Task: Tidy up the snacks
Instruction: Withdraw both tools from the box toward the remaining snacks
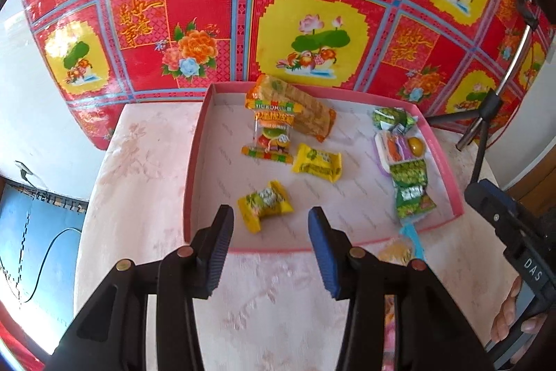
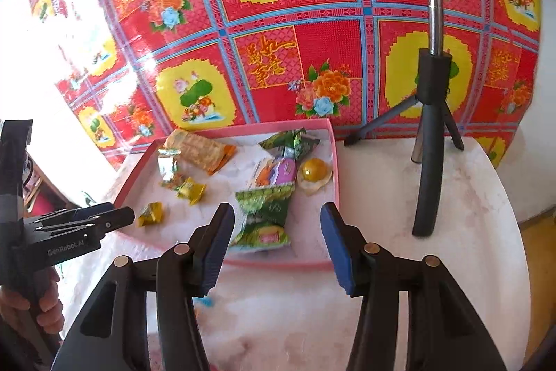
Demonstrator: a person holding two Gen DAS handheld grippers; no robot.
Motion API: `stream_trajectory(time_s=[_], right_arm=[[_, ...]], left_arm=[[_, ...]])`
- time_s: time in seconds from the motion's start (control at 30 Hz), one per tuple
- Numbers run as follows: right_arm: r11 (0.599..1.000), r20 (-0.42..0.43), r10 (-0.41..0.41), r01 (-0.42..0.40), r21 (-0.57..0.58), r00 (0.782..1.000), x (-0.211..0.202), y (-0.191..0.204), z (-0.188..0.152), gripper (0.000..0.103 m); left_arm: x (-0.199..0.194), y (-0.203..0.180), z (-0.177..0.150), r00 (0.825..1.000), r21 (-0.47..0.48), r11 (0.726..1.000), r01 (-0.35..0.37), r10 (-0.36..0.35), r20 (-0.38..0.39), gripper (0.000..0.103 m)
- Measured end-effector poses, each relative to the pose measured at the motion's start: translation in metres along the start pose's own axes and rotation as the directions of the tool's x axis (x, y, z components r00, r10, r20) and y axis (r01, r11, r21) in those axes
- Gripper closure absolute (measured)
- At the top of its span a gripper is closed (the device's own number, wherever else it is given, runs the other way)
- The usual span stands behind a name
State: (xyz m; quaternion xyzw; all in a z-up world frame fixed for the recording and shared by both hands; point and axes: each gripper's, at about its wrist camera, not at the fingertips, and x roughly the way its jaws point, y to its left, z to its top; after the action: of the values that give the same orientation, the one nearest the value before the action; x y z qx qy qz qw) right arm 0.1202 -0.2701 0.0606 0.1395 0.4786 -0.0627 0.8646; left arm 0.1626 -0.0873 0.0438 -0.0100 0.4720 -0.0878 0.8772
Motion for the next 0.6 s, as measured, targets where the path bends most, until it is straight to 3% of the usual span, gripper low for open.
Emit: stream_trajectory(time_s=[0.6], right_arm=[[0.995,-0.076,0.085,-0.081,0.056,0.993,-0.01,0.014,-0.043,0.05]], left_arm=[[-0.006,0.006,-0.047,0.999,-0.042,0.999,0.012,-0.014,-0.051,0.056]])
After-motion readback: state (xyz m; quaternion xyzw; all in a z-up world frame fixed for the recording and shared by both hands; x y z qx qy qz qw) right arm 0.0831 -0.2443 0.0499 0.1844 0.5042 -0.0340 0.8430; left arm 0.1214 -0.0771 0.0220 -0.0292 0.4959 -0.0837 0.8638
